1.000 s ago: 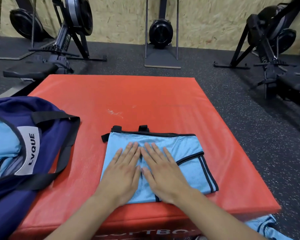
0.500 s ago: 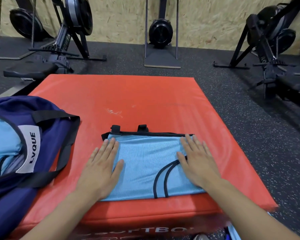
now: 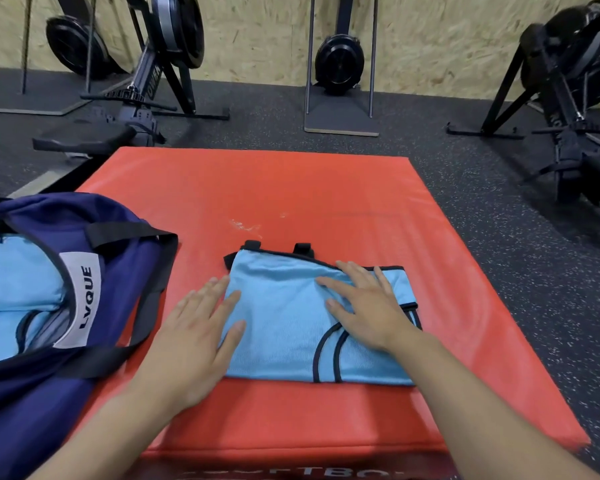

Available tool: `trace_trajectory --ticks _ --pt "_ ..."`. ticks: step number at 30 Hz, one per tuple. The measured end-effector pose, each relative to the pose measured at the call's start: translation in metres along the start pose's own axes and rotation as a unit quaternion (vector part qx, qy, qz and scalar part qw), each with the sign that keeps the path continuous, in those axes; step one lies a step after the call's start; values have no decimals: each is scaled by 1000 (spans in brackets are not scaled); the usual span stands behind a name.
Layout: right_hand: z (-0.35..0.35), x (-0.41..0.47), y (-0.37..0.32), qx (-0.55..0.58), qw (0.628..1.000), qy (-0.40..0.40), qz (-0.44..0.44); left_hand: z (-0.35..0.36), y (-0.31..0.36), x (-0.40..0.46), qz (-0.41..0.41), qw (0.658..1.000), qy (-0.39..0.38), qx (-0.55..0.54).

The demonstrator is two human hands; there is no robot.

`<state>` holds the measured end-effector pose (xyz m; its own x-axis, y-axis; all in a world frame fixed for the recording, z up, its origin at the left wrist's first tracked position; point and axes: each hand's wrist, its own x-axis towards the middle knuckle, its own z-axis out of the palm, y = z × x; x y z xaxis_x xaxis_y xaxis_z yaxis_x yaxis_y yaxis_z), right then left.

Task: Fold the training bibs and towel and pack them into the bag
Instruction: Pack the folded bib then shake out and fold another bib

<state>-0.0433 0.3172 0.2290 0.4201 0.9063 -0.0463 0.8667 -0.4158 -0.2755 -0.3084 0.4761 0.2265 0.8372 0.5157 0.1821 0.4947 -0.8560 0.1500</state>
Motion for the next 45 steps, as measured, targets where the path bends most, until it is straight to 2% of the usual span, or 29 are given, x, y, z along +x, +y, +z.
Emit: trace_trajectory --ticks 8,15,21,24,29,31,39,42,45 --pt "-7 -10 8 -72 981 31 179 -1 22 -4 20 999 -33 -3" --pt "-19 -63 18 -123 971 13 206 -1 41 -20 89 994 -48 30" --pt "-25 -123 22 -89 988 -43 120 -5 46 -56 171 983 -63 26" --pt "-22 -154 32 -61 995 -39 74 -7 50 -79 195 978 -71 29" --pt "-20 -198 52 126 991 -51 -6 -7 47 -111 224 972 -59 52" --pt "-27 -215 61 156 987 -36 -18 -7 48 -117 240 966 -55 72" --pt "-25 -239 90 52 990 -22 -131 -1 67 -114 284 955 -32 84" --pt "-19 -233 88 -8 985 -20 -172 -3 70 -107 283 956 -34 67" --pt "-18 -226 84 -5 983 -3 -185 -4 70 -106 260 965 -38 15"
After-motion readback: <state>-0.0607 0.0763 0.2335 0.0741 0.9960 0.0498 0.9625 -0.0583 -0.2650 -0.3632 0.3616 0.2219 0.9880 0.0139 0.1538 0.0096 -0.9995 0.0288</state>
